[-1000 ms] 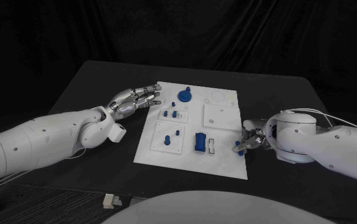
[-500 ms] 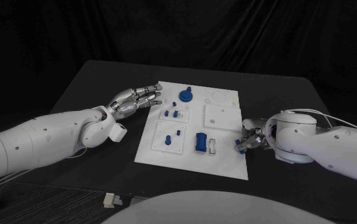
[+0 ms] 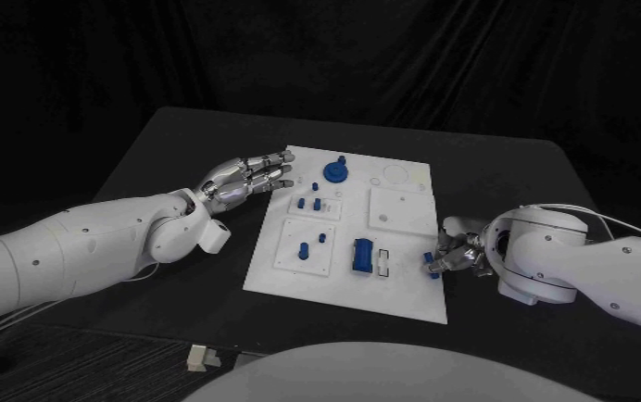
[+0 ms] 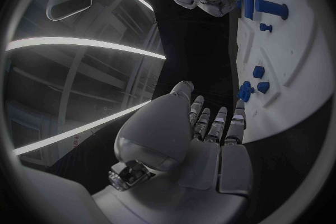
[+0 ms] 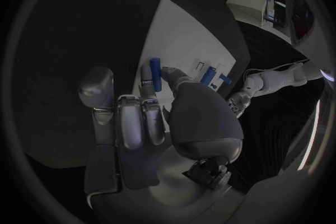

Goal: Assemble the parts on the task board

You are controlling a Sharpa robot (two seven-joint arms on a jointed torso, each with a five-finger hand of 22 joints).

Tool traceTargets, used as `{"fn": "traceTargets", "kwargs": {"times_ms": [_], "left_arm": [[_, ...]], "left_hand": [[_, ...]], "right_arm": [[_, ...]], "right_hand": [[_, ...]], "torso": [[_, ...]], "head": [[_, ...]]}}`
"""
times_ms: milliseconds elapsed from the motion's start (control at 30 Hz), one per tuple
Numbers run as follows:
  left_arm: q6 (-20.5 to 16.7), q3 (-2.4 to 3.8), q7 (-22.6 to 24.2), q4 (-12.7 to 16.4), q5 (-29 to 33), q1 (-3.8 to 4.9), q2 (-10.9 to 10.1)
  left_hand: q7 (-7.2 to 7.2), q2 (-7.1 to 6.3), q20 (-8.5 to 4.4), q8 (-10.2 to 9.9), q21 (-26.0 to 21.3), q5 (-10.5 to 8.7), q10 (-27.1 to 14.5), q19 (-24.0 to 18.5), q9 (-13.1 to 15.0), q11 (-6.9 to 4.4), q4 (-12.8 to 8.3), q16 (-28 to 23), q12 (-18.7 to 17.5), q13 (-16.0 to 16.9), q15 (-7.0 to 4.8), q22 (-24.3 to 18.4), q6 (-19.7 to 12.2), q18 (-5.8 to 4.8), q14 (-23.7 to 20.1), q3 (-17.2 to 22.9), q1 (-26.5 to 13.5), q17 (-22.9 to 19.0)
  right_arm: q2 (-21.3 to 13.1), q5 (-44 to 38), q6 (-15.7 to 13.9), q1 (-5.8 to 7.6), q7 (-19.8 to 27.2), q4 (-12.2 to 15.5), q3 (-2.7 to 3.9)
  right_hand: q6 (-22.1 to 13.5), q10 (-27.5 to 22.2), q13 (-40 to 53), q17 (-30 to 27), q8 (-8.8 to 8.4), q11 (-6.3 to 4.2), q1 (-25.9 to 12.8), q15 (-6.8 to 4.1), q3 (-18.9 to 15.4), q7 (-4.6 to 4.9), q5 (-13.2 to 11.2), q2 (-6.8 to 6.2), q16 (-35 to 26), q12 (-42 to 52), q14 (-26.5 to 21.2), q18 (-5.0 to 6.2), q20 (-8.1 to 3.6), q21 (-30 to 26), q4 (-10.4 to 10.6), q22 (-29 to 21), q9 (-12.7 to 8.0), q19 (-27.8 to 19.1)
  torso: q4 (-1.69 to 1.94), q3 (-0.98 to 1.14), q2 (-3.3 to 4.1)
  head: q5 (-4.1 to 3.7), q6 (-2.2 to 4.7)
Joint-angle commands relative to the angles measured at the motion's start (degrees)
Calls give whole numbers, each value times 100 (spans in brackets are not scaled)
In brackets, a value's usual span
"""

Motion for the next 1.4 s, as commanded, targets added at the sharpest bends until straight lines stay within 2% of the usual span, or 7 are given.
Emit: {"fn": "traceTargets", "kwargs": {"times_ms": [33,233,433,633,867,1233,1400], "left_arm": [[103,5,43,2,27,-9,22],[116,5,26,0,27,-11,24],[122,5,11,-3,27,-11,22],[122,5,13,-5,27,-12,31],[123,5,4,-8,27,-13,41],[130,5,-17,20,27,-13,24],[111,5,-2,36,27,-13,7]], "left_hand": [[11,-18,1,35,-8,37,3,6,5,31,-12,15,29,8,18,-13,19,-46,-4,41,60,0],[11,-18,1,35,-8,37,3,6,5,31,-12,15,30,8,18,-14,19,-46,-4,42,60,0],[21,-21,1,35,-12,39,10,1,4,42,-14,14,46,10,15,-21,18,-48,-8,52,61,-1],[21,-21,1,35,-12,39,10,1,4,42,-14,14,46,10,15,-21,18,-48,-8,52,61,-1],[19,-31,0,27,-15,38,14,-4,-2,54,-18,12,43,9,11,-31,-15,-49,-12,67,60,-2],[18,-32,0,27,-17,38,14,-7,-1,55,-18,11,41,9,11,-36,-10,-49,-13,73,60,-2],[18,-32,1,28,-18,40,14,-9,-1,55,-20,10,41,9,11,-39,-6,-50,-15,75,61,-2]], "right_arm": [[-41,905,-463,-8,89,82,-16],[-67,1495,-662,12,167,155,-16],[-62,1796,-733,18,216,203,-15],[11,2065,-785,21,270,197,-15],[216,2225,-846,20,355,116,-15],[526,2444,-829,12,414,-152,-16],[621,2516,-811,2,409,-242,-16]], "right_hand": [[31,608,1509,58,54,-10,-95,-8,957,-9,-30,-4,18,20,361,61,10,18,-926,648,46,18],[63,608,1509,66,99,-26,-173,-20,988,-29,-10,-2,23,20,362,58,2,47,-942,655,63,24],[68,608,1509,70,107,-29,-185,-22,994,-33,-4,-3,25,20,363,57,0,53,-946,657,66,26],[65,608,1509,63,110,-30,-197,-24,997,-34,0,-3,23,20,362,57,-1,57,-948,658,68,27],[60,608,1509,47,120,-33,-229,-27,1004,-35,7,3,19,20,360,58,-4,49,-946,656,72,25],[25,608,1509,-3,136,-36,-312,-30,1020,-38,-14,36,3,20,349,73,-8,-50,-927,633,83,3],[-15,608,1509,-32,151,-35,-389,-29,1024,-38,-75,59,-8,20,342,79,-8,-98,-909,620,93,-15]], "torso": [[-6,3,0],[-4,3,-2],[-3,-2,-7],[2,-2,-2],[3,-2,1],[1,-4,-2],[9,-3,2]], "head": [[4,0],[13,0],[12,0],[-24,0],[-44,0],[4,0],[-18,0]]}}
